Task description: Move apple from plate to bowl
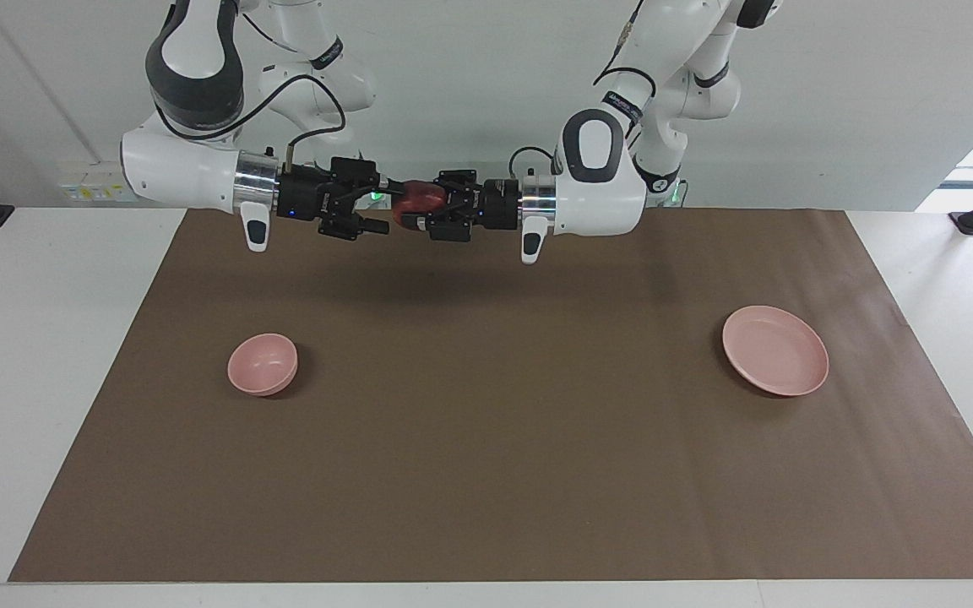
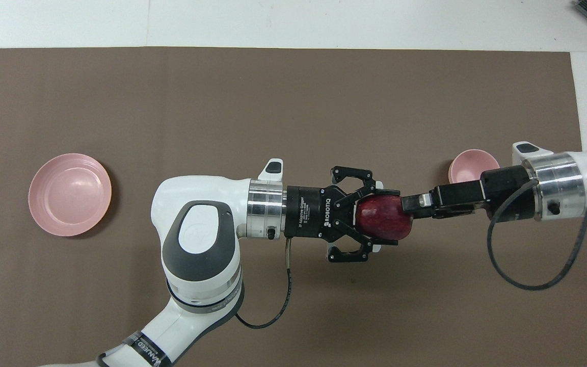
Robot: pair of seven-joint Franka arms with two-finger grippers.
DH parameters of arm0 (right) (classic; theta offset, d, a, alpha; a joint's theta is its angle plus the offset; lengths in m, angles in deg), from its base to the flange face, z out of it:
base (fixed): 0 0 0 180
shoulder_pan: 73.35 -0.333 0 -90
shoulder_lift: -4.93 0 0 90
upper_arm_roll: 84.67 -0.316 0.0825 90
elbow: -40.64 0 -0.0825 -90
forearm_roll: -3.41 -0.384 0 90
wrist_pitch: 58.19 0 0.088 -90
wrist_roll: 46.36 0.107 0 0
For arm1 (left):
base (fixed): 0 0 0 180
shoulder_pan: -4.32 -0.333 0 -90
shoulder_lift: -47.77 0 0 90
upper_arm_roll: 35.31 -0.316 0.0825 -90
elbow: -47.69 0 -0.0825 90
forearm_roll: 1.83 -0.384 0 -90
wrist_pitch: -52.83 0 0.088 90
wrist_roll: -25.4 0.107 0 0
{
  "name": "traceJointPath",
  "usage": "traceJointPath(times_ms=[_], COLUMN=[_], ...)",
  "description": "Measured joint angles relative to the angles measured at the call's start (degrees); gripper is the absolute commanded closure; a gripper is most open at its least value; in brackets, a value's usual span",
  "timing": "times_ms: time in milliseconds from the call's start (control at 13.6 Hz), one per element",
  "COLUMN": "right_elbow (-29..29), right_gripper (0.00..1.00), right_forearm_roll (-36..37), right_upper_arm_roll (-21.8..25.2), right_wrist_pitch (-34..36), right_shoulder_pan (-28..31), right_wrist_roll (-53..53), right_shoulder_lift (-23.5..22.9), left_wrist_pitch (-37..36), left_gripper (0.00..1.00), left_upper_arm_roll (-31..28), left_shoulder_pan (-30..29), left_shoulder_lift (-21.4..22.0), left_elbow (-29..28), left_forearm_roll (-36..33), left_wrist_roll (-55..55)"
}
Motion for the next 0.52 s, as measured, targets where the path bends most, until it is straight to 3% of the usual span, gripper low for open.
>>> traceJointPath(times_ms=[516], right_elbow=[0.01], right_gripper=[0.00], right_forearm_roll=[-0.03], right_upper_arm_roll=[-0.03], right_wrist_pitch=[3.59], right_shoulder_pan=[-0.02], right_wrist_roll=[-0.01], right_shoulder_lift=[0.12], left_wrist_pitch=[7.27], left_gripper=[1.00], left_upper_arm_roll=[1.93], left_shoulder_pan=[2.44], left_shoulder_lift=[-1.54], left_elbow=[3.66], left_forearm_roll=[0.99], left_wrist_roll=[-0.01])
